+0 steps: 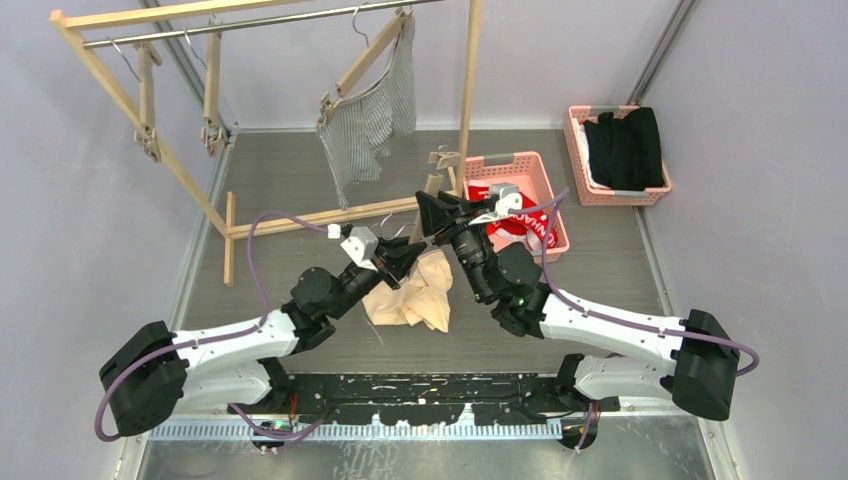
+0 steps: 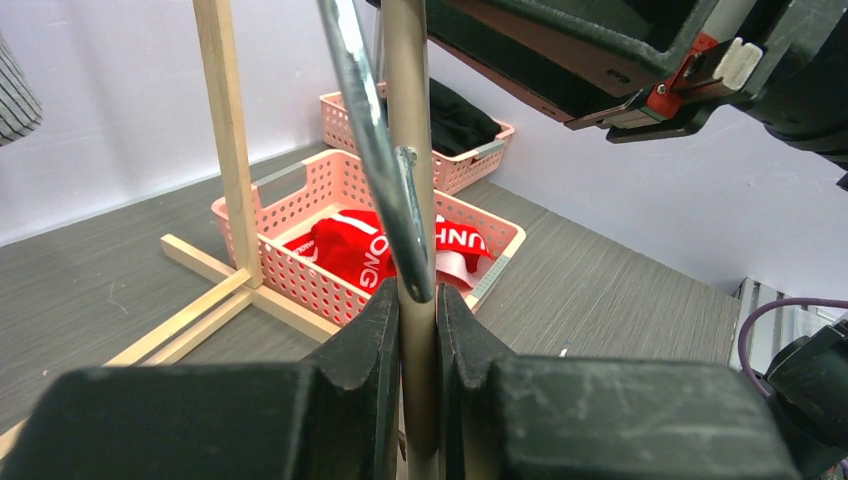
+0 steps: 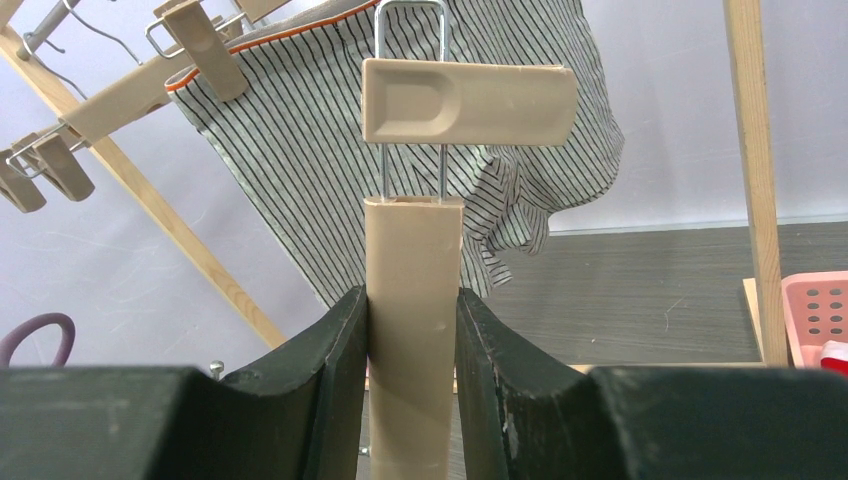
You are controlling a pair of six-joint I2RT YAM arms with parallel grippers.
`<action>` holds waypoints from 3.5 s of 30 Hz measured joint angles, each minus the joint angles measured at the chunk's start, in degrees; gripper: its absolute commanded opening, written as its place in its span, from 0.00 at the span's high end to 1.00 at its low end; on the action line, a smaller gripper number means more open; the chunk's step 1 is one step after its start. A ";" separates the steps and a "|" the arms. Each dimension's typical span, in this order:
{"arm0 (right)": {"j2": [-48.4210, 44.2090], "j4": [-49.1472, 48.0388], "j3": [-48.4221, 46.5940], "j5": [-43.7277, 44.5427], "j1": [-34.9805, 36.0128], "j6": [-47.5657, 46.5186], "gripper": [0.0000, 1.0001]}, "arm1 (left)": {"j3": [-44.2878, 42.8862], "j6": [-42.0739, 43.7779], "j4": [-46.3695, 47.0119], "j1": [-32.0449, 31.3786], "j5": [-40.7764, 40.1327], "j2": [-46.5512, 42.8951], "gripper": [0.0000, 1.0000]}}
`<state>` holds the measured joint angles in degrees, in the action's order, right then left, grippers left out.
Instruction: Remove the underwear clipped to the hanger
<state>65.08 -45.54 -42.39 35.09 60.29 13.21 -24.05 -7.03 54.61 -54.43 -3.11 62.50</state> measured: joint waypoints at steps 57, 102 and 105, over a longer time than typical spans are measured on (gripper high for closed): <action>2.01 39.04 1.27 -8.24 3.43 -3.41 0.00 | -66.93 0.09 -118.79 -1.70 -39.10 -14.71 1.00; -21.14 56.87 -7.48 17.94 8.33 0.44 0.99 | -80.63 13.40 -114.88 17.07 -33.90 4.90 1.00; -22.51 56.72 -7.98 21.77 8.33 -2.73 0.99 | -80.61 12.61 -114.64 24.30 -28.72 4.50 1.00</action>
<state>42.57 11.18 -50.37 56.86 68.62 10.48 -104.66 5.58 -60.03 -30.13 -31.83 67.00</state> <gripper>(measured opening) 0.047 0.135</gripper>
